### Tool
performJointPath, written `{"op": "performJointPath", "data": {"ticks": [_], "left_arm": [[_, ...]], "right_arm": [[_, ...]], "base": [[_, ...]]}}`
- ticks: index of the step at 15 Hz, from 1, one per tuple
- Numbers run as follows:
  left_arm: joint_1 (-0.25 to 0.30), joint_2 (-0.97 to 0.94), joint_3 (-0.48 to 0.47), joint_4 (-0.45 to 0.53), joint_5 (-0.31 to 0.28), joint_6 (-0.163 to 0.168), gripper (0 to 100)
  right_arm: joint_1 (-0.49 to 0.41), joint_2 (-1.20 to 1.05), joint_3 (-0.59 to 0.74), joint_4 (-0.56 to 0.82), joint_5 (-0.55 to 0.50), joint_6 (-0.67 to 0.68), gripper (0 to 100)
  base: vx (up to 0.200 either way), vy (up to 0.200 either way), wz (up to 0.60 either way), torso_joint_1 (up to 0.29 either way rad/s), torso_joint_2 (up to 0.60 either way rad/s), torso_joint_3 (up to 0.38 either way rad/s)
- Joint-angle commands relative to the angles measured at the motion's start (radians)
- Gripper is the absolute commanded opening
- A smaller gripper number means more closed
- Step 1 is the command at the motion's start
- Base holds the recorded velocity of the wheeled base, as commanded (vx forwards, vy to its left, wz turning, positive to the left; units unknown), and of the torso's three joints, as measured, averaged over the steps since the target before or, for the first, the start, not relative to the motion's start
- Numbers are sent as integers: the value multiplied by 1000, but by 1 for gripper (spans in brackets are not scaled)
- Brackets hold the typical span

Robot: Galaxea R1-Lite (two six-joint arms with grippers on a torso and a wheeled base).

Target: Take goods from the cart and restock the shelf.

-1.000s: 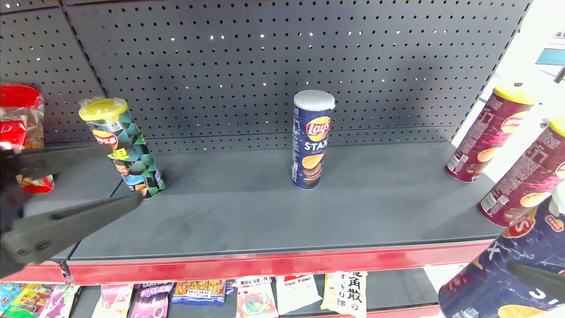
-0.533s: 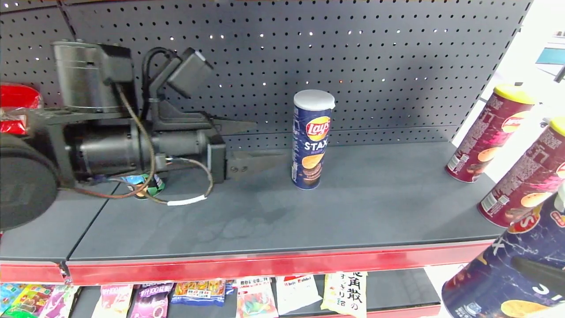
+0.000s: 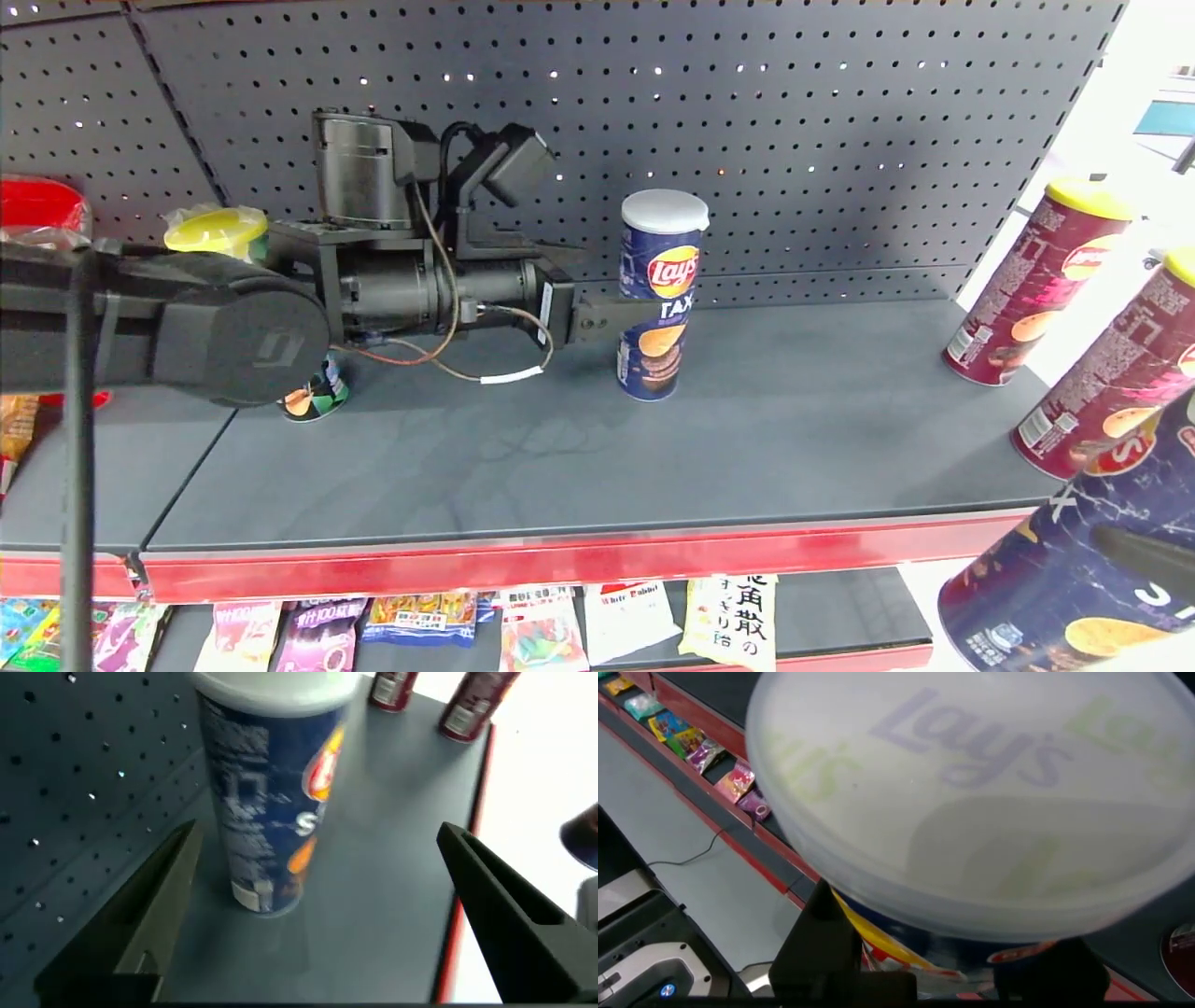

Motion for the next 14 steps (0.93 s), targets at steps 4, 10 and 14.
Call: {"op": "performJointPath", "data": {"ticks": [4, 10, 14], "left_arm": [[-12, 89, -90, -2, 25, -1, 100], [-46, 169, -213, 4, 57, -2, 100], [-63, 223, -271, 7, 70, -4, 100]], "right_arm": [[0, 1, -1, 0, -14, -1, 0], [0, 1, -1, 1, -15, -1, 0], [0, -2, -1, 1, -15, -1, 0]], "base": [[0, 0, 0, 0, 0, 0], [0, 0, 0, 0, 0, 0], [0, 0, 0, 0, 0, 0]]}}
